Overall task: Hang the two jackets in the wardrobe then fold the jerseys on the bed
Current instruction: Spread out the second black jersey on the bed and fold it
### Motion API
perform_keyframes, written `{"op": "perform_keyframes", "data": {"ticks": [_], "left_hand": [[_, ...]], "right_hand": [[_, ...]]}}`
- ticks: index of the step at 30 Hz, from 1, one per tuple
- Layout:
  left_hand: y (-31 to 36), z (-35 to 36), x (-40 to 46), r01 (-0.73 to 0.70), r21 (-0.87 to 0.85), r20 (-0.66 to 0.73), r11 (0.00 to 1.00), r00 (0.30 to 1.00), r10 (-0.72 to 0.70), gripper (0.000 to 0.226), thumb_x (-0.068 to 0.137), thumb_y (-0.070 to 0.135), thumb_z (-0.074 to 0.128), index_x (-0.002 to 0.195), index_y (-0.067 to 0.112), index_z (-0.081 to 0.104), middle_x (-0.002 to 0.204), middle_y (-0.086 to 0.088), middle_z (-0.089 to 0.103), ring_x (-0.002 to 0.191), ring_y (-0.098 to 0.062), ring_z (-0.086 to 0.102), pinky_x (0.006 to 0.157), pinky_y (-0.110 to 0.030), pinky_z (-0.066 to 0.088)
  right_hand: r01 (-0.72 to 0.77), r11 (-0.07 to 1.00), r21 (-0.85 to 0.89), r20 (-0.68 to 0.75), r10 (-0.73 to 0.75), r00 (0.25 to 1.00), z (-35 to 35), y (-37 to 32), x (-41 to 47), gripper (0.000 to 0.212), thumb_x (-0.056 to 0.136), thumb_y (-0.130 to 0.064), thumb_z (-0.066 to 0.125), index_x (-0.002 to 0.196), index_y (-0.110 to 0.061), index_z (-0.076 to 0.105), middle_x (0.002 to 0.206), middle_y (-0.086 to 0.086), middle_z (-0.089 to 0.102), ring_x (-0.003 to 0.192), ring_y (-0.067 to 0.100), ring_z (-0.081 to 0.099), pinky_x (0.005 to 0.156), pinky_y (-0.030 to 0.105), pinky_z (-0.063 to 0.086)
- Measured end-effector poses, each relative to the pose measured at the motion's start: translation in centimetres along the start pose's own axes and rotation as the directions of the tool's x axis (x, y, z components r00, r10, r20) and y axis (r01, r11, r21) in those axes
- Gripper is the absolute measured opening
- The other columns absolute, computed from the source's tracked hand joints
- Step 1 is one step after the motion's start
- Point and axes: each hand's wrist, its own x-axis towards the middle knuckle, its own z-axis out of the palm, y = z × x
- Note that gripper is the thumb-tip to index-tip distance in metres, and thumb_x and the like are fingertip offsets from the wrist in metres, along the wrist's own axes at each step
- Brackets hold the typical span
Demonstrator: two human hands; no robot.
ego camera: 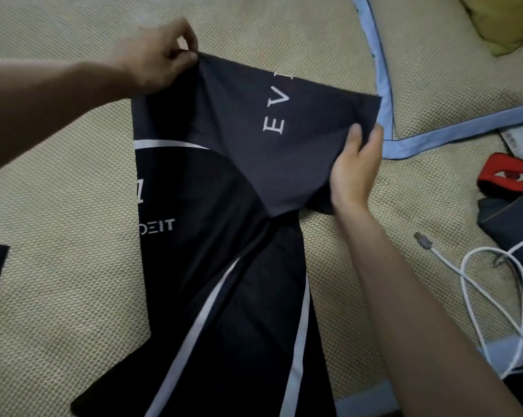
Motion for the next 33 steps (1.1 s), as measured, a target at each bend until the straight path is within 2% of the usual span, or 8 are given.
{"op": "perform_keyframes", "data": {"ticks": [6,9,13,18,22,27,30,33], "left_hand": [[-0.8,3.4,1.4,0.128,0.23,0.242,0.965,0.953,-0.184,0.08,0.087,0.037,0.074,0.153,0.019,0.032,0.155,-0.017,0.035,0.141,-0.042,0.037,0.117,-0.055,0.027],[-2.3,4.5,1.5,0.217,0.254,0.205,0.943,0.94,-0.272,0.068,0.085,0.033,0.07,0.143,0.009,0.046,0.141,-0.024,0.051,0.129,-0.044,0.05,0.108,-0.053,0.04],[-2.5,4.8,1.9,0.355,-0.028,0.136,0.934,0.927,-0.349,0.04,0.093,0.026,0.07,0.126,0.006,0.062,0.127,-0.021,0.064,0.116,-0.04,0.06,0.095,-0.04,0.047],[-2.1,4.6,2.7,0.415,-0.244,0.063,0.876,0.909,-0.413,0.025,0.092,0.031,0.07,0.112,0.016,0.072,0.114,-0.007,0.07,0.1,-0.021,0.062,0.092,-0.033,0.051],[-1.3,4.7,2.9,0.426,-0.454,-0.134,0.783,0.836,-0.532,0.01,0.092,0.033,0.063,0.082,0.032,0.063,0.105,0.004,0.067,0.1,-0.013,0.065,0.082,-0.026,0.053],[-0.7,5.4,2.9,0.466,-0.559,-0.131,0.686,0.767,-0.628,0.007,0.09,0.036,0.067,0.085,0.033,0.062,0.109,0.004,0.07,0.1,-0.011,0.068,0.08,-0.024,0.056],[-0.6,6.1,2.9,0.483,-0.525,-0.114,0.701,0.776,-0.62,0.006,0.09,0.034,0.066,0.085,0.033,0.062,0.107,0.006,0.069,0.097,-0.012,0.067,0.069,-0.027,0.052],[-1.1,6.8,2.7,0.489,-0.425,-0.09,0.762,0.815,-0.573,0.028,0.09,0.033,0.065,0.117,0.028,0.063,0.12,0.005,0.067,0.107,-0.013,0.064,0.08,-0.031,0.053]], "right_hand": [[-0.289,0.927,-0.239,0.199,0.338,0.92,-1.8,5.5,2.7,0.045,0.103,-0.028,0.057,0.141,-0.009,0.042,0.127,0.002,0.054,0.11,0.018,0.054,0.086,0.021,0.036],[-0.243,0.928,-0.281,0.231,0.311,0.922,-1.8,6.2,2.4,0.044,0.102,-0.022,0.059,0.141,-0.009,0.042,0.124,-0.001,0.058,0.107,0.015,0.055,0.085,0.021,0.04],[-0.161,0.949,-0.271,0.191,0.217,0.957,-1.4,6.7,2.3,0.043,0.106,-0.024,0.05,0.146,-0.008,0.044,0.143,0.006,0.057,0.129,0.023,0.056,0.104,0.031,0.044],[-0.068,0.977,-0.204,0.094,0.088,0.992,-1.5,6.5,3.0,0.031,0.107,-0.022,0.047,0.133,-0.009,0.058,0.133,0.003,0.064,0.119,0.015,0.059,0.098,0.023,0.045],[-0.054,0.988,-0.144,-0.033,0.05,0.998,-2.3,6.9,3.7,0.024,0.107,-0.02,0.048,0.124,-0.01,0.062,0.118,-0.002,0.068,0.101,0.008,0.061,0.075,0.003,0.044],[-0.209,0.957,-0.203,-0.064,0.2,0.978,-2.7,8.2,5.0,0.026,0.107,-0.021,0.048,0.126,-0.009,0.06,0.126,0.004,0.068,0.112,0.022,0.065,0.1,0.038,0.05],[-0.198,0.949,-0.244,-0.032,0.196,0.98,-3.0,8.6,5.0,0.026,0.107,-0.023,0.048,0.126,-0.01,0.058,0.127,0.002,0.066,0.11,0.019,0.063,0.099,0.037,0.05],[-0.229,0.95,-0.215,0.042,0.243,0.969,-3.3,8.2,4.8,0.033,0.103,-0.034,0.054,0.128,-0.012,0.051,0.128,0.001,0.061,0.109,0.016,0.06,0.088,0.028,0.045]]}}
